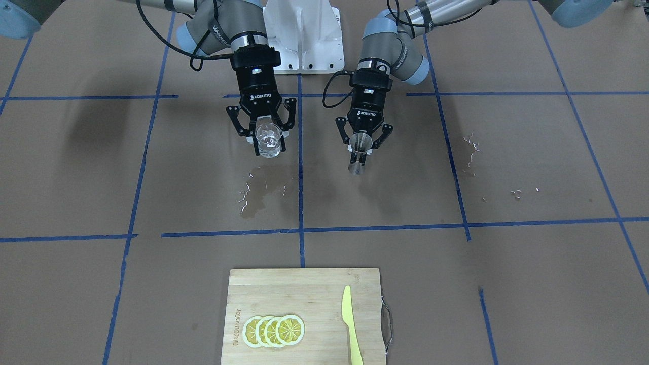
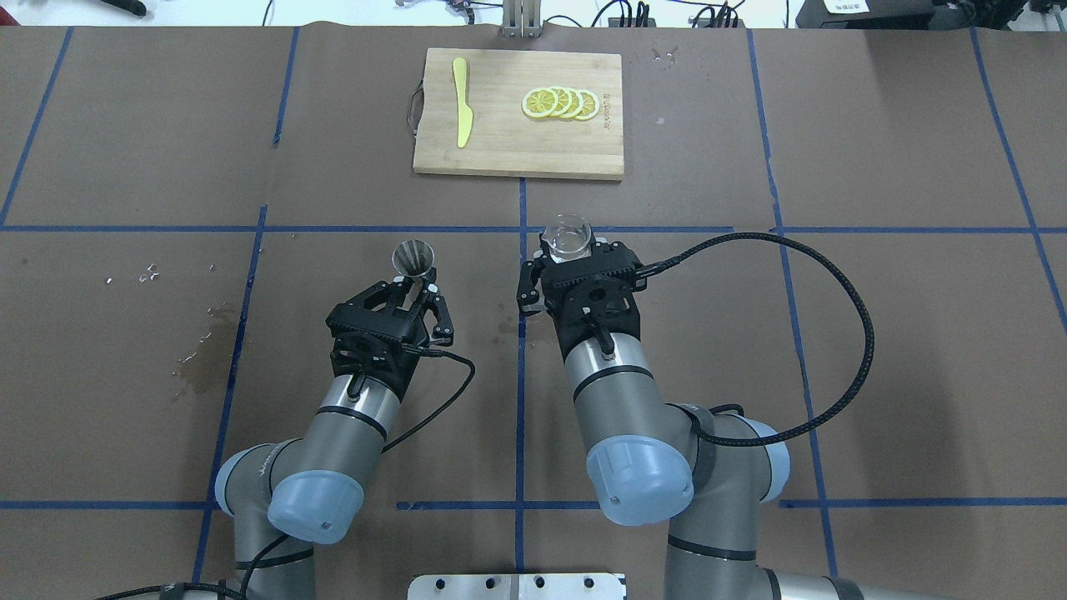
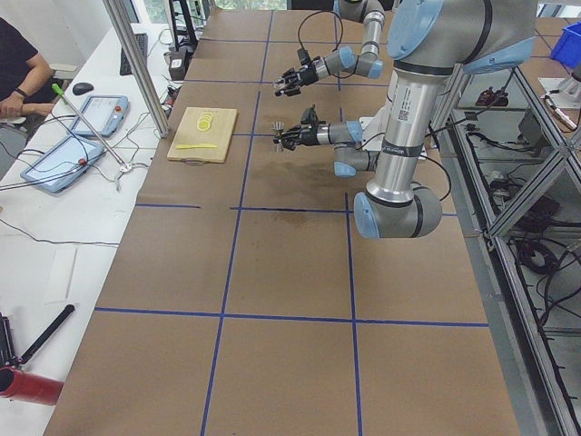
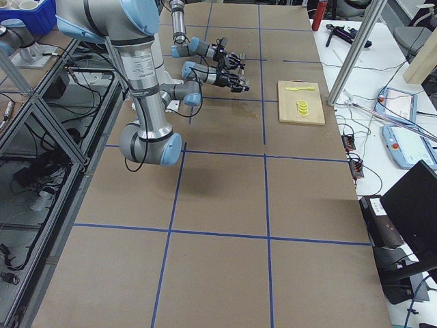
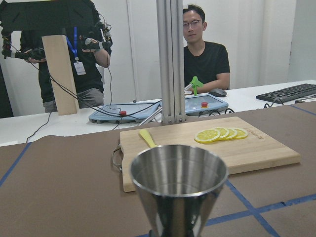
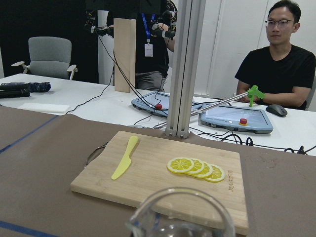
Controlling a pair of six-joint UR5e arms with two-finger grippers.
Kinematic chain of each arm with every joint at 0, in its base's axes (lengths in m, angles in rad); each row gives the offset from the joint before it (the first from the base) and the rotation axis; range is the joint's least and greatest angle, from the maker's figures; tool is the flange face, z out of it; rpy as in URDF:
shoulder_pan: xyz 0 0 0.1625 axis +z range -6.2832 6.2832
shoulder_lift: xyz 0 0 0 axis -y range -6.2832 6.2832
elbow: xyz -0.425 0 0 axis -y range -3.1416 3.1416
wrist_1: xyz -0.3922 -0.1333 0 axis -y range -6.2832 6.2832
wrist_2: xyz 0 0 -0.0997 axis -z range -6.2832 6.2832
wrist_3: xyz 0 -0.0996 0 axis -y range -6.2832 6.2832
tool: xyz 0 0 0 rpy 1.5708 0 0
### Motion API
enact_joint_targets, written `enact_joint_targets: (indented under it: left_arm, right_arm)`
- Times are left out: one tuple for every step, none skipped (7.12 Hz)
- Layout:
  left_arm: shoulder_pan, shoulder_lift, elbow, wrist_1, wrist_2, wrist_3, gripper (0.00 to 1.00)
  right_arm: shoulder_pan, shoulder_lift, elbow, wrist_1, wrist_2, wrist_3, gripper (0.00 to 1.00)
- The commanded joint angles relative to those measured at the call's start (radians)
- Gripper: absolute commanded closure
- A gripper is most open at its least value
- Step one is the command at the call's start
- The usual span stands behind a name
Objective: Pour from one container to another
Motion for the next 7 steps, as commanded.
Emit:
enact_joint_targets:
  left_arm:
    - [-0.002,-0.052,0.041,0.004,-0.008,0.011,1.00]
    - [-0.002,-0.058,0.059,0.004,-0.004,0.011,1.00]
    - [-0.002,-0.067,0.059,0.003,-0.005,0.011,1.00]
    - [-0.002,-0.069,0.061,0.003,-0.005,0.011,1.00]
    - [-0.002,-0.077,0.061,0.003,-0.010,0.011,1.00]
    - [-0.002,-0.077,0.061,0.003,-0.014,0.011,1.00]
    - [-0.001,-0.077,0.064,0.003,-0.014,0.011,1.00]
  right_arm:
    - [-0.001,0.076,0.010,-0.134,0.009,0.000,1.00]
    - [-0.001,0.082,0.046,-0.189,0.011,0.000,1.00]
    - [-0.001,0.084,0.075,-0.235,0.011,-0.002,1.00]
    - [-0.001,0.085,0.102,-0.263,0.011,-0.035,1.00]
    - [-0.001,0.120,0.102,-0.292,0.013,-0.060,1.00]
    - [0.000,0.145,0.102,-0.358,0.013,-0.063,1.00]
    - [0.005,0.157,0.100,-0.395,0.014,-0.068,1.00]
